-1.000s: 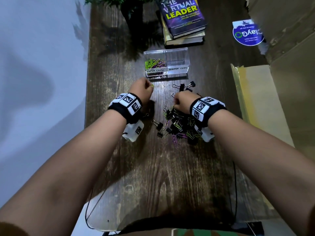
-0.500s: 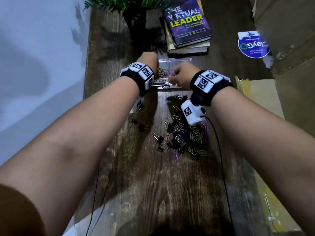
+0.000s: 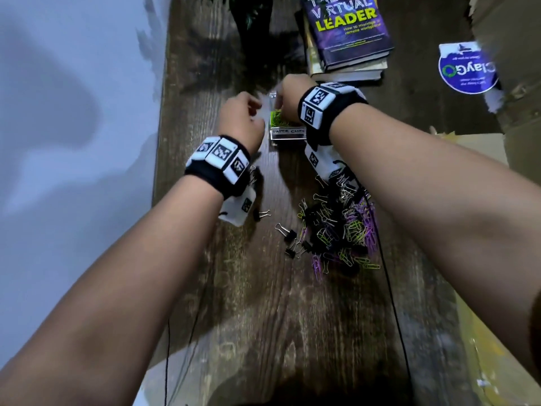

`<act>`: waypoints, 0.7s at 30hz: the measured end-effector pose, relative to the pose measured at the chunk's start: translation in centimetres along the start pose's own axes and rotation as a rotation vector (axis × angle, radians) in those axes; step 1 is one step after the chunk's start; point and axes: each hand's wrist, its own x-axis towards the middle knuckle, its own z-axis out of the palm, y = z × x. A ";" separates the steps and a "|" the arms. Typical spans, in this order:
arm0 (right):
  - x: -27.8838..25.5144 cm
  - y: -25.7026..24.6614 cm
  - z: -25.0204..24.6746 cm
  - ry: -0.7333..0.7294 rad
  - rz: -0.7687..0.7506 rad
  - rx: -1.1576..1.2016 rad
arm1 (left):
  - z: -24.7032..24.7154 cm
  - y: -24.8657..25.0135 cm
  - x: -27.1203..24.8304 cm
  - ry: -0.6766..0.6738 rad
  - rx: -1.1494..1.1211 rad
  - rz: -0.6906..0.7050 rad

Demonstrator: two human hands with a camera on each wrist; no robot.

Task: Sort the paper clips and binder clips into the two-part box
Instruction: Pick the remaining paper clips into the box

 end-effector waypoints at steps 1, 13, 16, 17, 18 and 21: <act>-0.5 -0.1 0.0 0.008 -0.015 -0.015 | 0.0 -0.6 -1.2 -0.013 -0.003 -0.015; -10.7 7.0 2.0 0.086 0.074 0.409 | 6.8 -1.2 -14.4 -0.425 0.003 0.098; -13.8 9.1 4.8 0.051 0.106 0.379 | 8.0 -1.0 -14.5 -0.463 0.115 0.125; -14.6 9.7 5.6 0.047 0.115 0.366 | 8.2 -1.0 -14.5 -0.465 0.150 0.138; -15.4 10.2 6.6 0.051 0.124 0.345 | 8.4 -0.9 -14.6 -0.464 0.177 0.150; -17.1 11.3 9.0 0.034 0.113 0.251 | 8.4 -0.9 -14.7 -0.442 0.207 0.185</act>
